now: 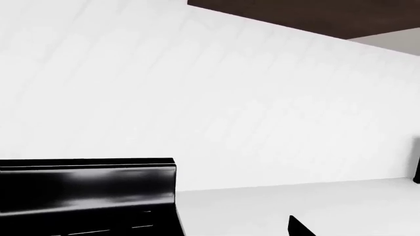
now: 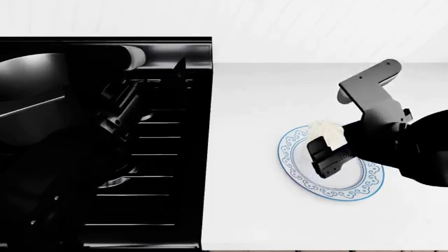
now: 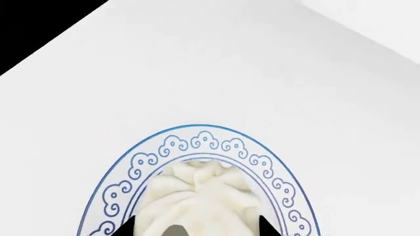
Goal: Frozen meat rests on a plate on the counter. Retrieve the meat and place it in a pot on a burner. Then turn the burner on.
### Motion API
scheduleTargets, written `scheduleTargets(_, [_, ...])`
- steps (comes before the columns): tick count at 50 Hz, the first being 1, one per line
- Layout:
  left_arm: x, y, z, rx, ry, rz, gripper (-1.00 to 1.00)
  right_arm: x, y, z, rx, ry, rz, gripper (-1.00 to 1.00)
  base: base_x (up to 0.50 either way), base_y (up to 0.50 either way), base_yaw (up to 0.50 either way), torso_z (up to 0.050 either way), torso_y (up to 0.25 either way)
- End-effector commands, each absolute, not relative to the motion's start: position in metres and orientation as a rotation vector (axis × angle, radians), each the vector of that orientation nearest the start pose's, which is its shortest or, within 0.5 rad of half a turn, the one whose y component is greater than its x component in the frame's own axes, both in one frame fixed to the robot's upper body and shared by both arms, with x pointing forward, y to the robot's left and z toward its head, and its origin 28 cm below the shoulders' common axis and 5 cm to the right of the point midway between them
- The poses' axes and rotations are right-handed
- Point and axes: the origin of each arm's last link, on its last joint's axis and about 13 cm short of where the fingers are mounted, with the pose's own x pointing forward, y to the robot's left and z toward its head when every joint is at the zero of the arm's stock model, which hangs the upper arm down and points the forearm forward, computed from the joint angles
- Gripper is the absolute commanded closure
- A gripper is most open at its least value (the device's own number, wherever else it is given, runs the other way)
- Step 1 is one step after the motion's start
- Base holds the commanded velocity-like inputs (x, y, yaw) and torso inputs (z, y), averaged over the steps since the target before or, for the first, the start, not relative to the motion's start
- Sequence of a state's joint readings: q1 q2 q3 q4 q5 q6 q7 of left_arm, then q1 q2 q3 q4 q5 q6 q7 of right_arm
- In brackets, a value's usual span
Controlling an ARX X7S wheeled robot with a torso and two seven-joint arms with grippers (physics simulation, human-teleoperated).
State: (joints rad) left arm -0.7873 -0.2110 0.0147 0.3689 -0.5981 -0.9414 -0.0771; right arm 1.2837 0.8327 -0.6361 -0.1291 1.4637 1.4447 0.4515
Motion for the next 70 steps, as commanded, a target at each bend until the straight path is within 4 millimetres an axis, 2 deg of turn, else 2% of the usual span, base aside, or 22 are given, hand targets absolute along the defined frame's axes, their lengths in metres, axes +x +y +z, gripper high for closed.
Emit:
scheduleTargets(1, [0.289,0.215,0.24,-0.137,-0.186,-0.337,-1.0,0.253,-0.172,0.289,-0.413,0.471,0.277,1.0,0.0,0.0,0.0,0.0,0.0])
scheduleTargets(8, [0.282,0.212,0.237,-0.139,-0.178,-0.364,-1.0,0.242,-0.165,0.292,-0.399,0.358,0.249,1.0,0.0,0.0,0.0,0.0,0.0])
scheduleTargets(15, [0.275,0.214,0.238,-0.135,-0.186,-0.361,-1.0,0.24,-0.163,0.297,-0.337,0.196,0.237,1.0,0.0,0.0,0.0,0.0,0.0])
scheduleTargets(22, [0.27,0.213,0.237,-0.126,-0.19,-0.356,-1.0,0.238,-0.162,0.3,-0.296,0.118,0.26,1.0,0.0,0.0,0.0,0.0,0.0])
scheduleTargets(30, [0.267,0.213,0.239,-0.118,-0.197,-0.36,-1.0,0.237,-0.162,0.315,-0.289,-0.021,0.191,1.0,0.0,0.0,0.0,0.0,0.0])
scheduleTargets(39, [0.268,0.214,0.24,-0.115,-0.21,-0.357,-1.0,0.236,-0.165,0.32,-0.276,-0.061,0.159,1.0,0.0,0.0,0.0,0.0,0.0])
scheduleTargets(49, [0.268,0.215,0.247,-0.125,-0.25,-0.344,-1.0,0.235,-0.163,0.313,-0.267,-0.051,0.205,1.0,0.0,0.0,0.0,0.0,0.0])
scheduleTargets(60, [0.266,0.216,0.249,-0.117,-0.267,-0.348,-1.0,0.234,-0.164,0.315,-0.224,-0.064,0.252,1.0,0.0,0.0,0.0,0.0,0.0])
scheduleTargets(70, [0.267,0.216,0.249,-0.119,-0.264,-0.351,-1.0,0.235,-0.162,0.318,-0.221,-0.079,0.259,1.0,0.0,0.47,0.0,0.0,0.0])
